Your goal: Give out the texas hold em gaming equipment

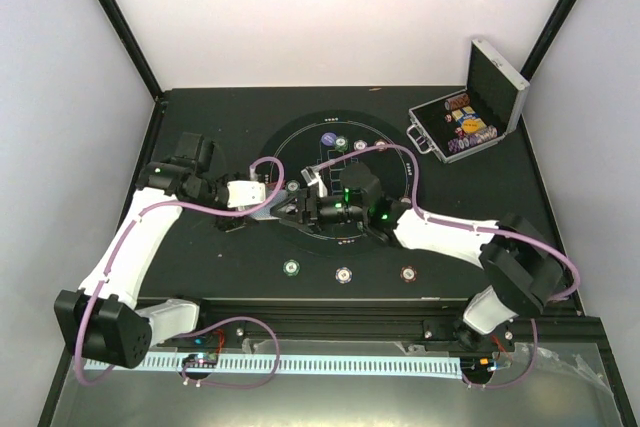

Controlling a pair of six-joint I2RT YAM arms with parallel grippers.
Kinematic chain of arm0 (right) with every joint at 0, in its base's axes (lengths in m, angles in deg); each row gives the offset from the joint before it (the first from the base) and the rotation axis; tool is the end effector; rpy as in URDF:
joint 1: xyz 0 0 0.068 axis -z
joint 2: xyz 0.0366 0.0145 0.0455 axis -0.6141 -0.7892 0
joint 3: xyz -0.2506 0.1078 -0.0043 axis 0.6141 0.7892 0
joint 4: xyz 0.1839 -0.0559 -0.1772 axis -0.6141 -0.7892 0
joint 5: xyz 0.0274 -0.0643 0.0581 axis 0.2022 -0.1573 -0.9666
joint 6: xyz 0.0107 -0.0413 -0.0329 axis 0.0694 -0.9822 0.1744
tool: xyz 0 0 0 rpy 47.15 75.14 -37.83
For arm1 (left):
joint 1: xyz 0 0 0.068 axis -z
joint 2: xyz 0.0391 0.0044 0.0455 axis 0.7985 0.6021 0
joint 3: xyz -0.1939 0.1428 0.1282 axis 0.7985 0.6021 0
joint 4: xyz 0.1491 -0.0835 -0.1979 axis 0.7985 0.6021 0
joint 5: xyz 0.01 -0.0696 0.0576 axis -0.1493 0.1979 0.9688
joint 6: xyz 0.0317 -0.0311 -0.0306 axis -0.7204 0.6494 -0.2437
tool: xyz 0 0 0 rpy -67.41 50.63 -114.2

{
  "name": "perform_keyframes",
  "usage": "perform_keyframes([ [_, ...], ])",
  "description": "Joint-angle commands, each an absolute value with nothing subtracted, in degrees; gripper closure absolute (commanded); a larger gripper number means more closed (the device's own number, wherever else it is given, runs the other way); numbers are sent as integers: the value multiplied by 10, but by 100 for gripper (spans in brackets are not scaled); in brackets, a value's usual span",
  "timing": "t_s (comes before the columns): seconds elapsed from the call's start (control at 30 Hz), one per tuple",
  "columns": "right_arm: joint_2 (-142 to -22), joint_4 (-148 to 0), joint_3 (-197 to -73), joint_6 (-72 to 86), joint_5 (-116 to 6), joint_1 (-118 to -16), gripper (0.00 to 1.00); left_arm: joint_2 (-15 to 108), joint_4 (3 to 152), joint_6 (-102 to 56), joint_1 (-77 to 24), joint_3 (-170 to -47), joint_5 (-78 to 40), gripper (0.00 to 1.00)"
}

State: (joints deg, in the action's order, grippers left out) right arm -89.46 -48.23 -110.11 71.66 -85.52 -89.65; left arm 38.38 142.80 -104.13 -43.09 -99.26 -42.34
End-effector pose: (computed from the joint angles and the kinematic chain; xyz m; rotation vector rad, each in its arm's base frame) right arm 0.1948 0.2831 0.2525 -0.2272 2.3165 1.9487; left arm 0.2012 -0.0542 0.3013 1.7148 1.8381 -0.3702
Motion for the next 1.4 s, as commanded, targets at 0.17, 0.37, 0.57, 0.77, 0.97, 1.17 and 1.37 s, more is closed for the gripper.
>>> perform_keyframes([
  [0.17,-944,-454,-1147,735,-858,-908,51,361,1429,-1027,-417,-1011,-437,98],
  [0.37,-971,-423,-1156,760,-861,-909,58,349,1424,-1038,-412,-998,-424,98],
  [0.57,-976,-426,-1157,762,-860,-910,58,338,1410,-1051,-410,-975,-405,98],
  [0.77,-981,-425,-1157,764,-855,-910,95,331,1408,-1052,-404,-968,-405,92],
  [0.97,-979,-414,-1142,769,-860,-909,99,315,1413,-1052,-402,-964,-432,1],
  [1.17,-989,-363,-1118,792,-884,-916,99,306,1409,-1052,-386,-957,-458,1],
  [1.37,-1005,-318,-1117,814,-903,-923,99,319,1420,-1061,-372,-948,-466,3],
])
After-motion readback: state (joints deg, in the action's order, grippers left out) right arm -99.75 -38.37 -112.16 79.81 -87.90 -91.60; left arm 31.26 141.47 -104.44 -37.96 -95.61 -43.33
